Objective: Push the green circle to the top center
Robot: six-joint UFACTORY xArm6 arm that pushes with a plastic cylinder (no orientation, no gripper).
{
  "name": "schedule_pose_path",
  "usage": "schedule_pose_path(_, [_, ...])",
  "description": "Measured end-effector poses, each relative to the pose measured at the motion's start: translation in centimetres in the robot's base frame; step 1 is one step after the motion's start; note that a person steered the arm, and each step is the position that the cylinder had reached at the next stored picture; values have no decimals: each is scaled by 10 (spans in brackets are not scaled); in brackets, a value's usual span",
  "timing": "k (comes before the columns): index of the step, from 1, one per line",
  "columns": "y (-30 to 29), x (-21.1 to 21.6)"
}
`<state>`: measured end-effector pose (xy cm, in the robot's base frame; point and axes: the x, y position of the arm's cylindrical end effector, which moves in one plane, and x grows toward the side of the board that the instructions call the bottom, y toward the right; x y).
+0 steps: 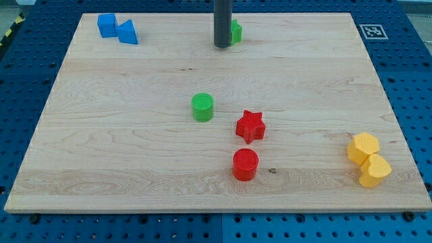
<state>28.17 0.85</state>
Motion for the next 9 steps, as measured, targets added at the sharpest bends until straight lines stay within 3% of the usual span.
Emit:
schedule_pose_path(1, [-8, 3])
schedule_pose_path(3, [-91, 78])
schedule_pose_path(4, [-99, 171])
schedule_pose_path(5, [-80, 228])
schedule_pose_path(7, [-11, 181])
schedule_pose_path(9, [14, 164])
